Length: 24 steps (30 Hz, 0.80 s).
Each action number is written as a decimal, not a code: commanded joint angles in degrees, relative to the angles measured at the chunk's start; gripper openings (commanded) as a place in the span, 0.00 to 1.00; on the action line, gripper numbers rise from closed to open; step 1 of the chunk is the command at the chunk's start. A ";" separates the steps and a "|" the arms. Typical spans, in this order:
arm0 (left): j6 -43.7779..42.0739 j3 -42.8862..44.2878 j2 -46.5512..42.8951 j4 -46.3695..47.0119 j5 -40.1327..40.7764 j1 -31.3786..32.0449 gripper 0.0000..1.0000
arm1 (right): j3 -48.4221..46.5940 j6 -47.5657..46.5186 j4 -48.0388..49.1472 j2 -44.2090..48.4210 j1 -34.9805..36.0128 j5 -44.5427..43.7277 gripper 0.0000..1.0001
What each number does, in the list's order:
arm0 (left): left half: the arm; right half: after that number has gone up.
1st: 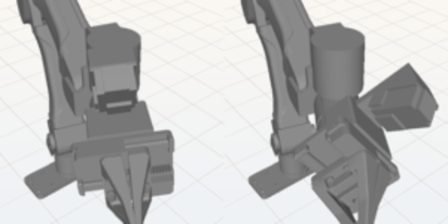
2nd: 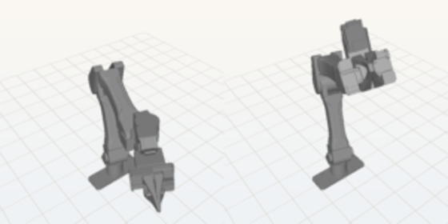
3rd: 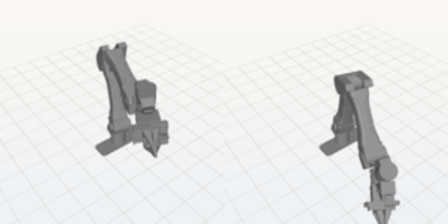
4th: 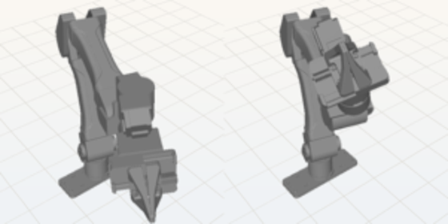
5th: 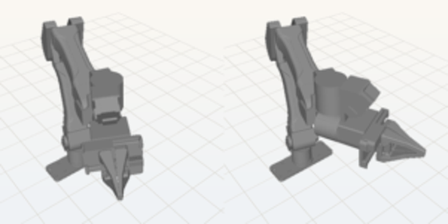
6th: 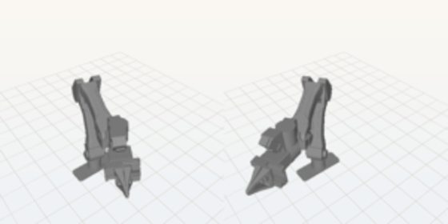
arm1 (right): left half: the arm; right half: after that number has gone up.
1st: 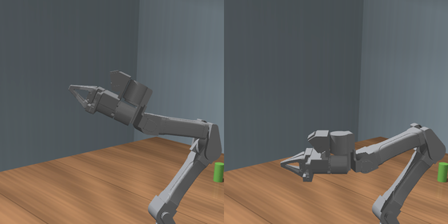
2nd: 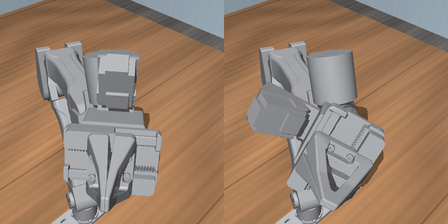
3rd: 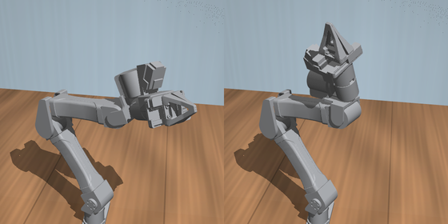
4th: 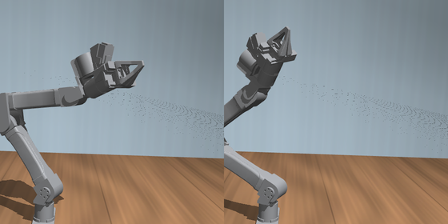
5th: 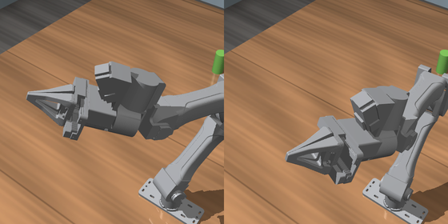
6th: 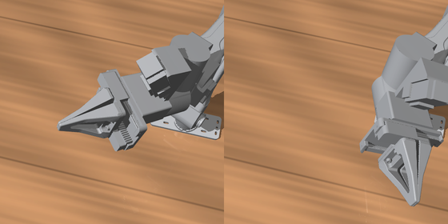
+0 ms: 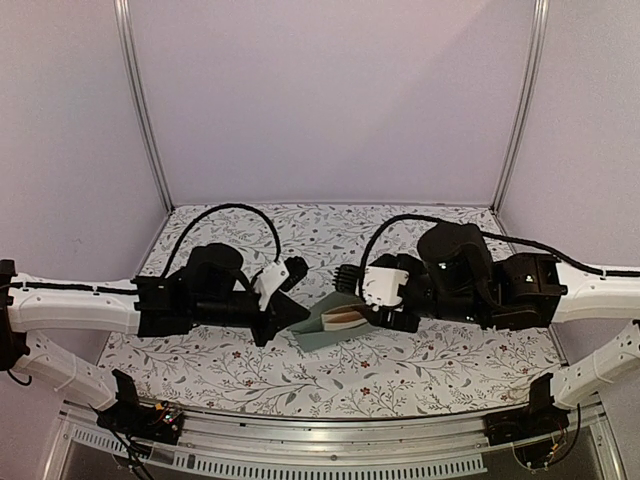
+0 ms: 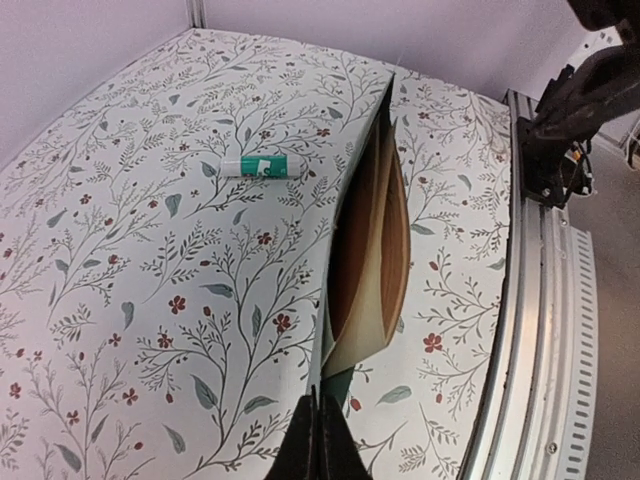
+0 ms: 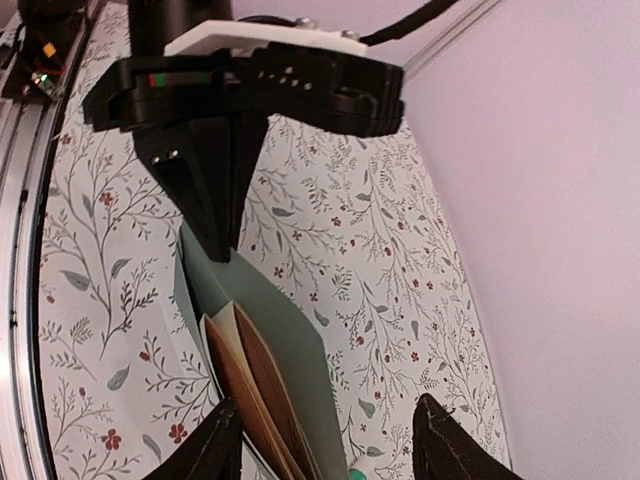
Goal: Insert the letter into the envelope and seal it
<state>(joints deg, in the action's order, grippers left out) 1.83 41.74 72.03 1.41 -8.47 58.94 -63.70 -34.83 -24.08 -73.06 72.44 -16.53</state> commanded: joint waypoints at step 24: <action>9.47 -0.55 -0.11 2.87 3.77 -5.59 0.00 | 7.29 47.66 41.39 -15.02 3.03 -19.33 0.17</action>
<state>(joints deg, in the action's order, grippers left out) 10.48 41.71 72.75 2.52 -4.03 54.28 -54.19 9.13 14.63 -86.67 78.59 -42.37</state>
